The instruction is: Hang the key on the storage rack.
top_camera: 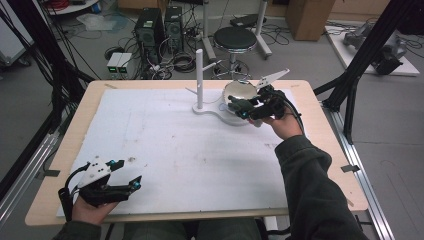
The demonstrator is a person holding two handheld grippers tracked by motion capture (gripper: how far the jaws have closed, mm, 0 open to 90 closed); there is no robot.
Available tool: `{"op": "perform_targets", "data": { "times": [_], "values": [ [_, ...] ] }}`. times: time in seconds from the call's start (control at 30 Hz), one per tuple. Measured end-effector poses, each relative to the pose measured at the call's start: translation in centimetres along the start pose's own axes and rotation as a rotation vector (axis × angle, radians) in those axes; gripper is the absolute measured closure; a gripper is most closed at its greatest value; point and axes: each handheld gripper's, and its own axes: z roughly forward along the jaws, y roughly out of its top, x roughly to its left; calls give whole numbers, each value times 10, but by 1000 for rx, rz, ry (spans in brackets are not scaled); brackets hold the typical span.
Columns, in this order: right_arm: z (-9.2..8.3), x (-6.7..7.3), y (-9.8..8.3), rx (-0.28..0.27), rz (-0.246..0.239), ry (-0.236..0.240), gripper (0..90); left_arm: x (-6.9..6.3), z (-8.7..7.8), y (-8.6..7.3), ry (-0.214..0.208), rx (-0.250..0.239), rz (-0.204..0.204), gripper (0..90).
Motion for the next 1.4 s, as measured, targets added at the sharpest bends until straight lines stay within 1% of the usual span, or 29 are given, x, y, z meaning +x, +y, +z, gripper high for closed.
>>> {"op": "perform_targets", "data": {
  "times": [0.03, 0.07, 0.37, 0.47, 0.63, 0.7, 0.73, 0.87, 0.9, 0.97, 1.0, 1.1, 1.13, 1.17, 1.4],
  "values": [
    [1, -1, 2, -2, -9, 0, 433, 0, 0, 0, 0, 0, 1, 208],
    [1, 0, 3, -1, -2, 2, 434, 0, 0, 0, 0, 0, 1, 208],
    [4, 0, 18, -11, -5, 2, 434, 0, 0, 0, -1, 0, 2, 208],
    [6, 0, 24, -20, -13, 2, 433, 0, 0, 0, 0, -1, 2, 208],
    [8, 0, 32, -25, -10, 3, 433, 0, 0, 0, -1, -3, 0, 208],
    [10, 0, 36, -32, -18, 1, 433, 0, 0, 0, -1, -3, -1, 208],
    [10, 0, 37, -31, -11, 3, 433, 0, 0, 0, -2, -4, -1, 208],
    [13, -1, 43, -36, -15, 3, 433, 0, 0, 0, -3, -4, 1, 208],
    [14, -1, 44, -34, -8, 5, 433, 0, 0, 0, -2, -7, 0, 208],
    [15, -2, 47, -41, -14, 4, 433, 0, 0, 0, -2, -8, 0, 208],
    [16, -1, 48, -39, -5, 4, 433, 0, 0, 0, -2, -8, 0, 208],
    [17, -1, 54, -35, -18, -5, 433, 0, 0, 0, -2, -5, 2, 208],
    [18, -1, 56, -39, -10, 1, 433, 0, 0, 0, 0, -5, 5, 208],
    [18, -1, 58, -42, -20, -2, 433, 0, -1, 0, -1, -5, 5, 208],
    [24, -2, 66, -37, -6, -9, 433, 1, -1, 0, -3, -8, 4, 208]
  ]
}}
